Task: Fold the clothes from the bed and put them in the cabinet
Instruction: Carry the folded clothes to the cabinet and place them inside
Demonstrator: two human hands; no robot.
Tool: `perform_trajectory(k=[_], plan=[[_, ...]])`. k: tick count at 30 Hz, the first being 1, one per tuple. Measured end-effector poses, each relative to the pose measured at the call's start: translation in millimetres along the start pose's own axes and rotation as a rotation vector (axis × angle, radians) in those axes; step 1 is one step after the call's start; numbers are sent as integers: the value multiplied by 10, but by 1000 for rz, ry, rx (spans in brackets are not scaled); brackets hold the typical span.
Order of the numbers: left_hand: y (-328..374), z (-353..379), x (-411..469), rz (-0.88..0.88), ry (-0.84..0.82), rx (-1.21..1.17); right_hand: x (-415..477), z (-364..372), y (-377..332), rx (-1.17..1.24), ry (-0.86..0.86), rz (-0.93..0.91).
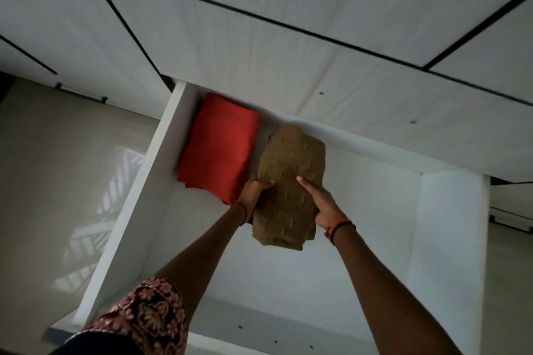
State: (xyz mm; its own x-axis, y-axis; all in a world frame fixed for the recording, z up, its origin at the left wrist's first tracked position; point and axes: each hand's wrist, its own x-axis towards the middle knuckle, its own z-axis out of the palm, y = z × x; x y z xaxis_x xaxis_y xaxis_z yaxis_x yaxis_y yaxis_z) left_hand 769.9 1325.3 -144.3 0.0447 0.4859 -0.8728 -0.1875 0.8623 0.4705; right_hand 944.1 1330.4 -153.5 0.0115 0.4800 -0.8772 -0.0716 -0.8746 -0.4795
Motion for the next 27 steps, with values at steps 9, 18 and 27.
perform_trajectory(k=[9, 18, 27], plan=[[-38, 2, 518, 84, 97, 74, 512, 62, -39, 25, 2, -47], [-122, 173, 224, 149, 218, 197, 488, 130, 51, -215, 357, -49], [-248, 50, -873, 222, 348, 33, -539, 427, 154, -205, 396, 3]])
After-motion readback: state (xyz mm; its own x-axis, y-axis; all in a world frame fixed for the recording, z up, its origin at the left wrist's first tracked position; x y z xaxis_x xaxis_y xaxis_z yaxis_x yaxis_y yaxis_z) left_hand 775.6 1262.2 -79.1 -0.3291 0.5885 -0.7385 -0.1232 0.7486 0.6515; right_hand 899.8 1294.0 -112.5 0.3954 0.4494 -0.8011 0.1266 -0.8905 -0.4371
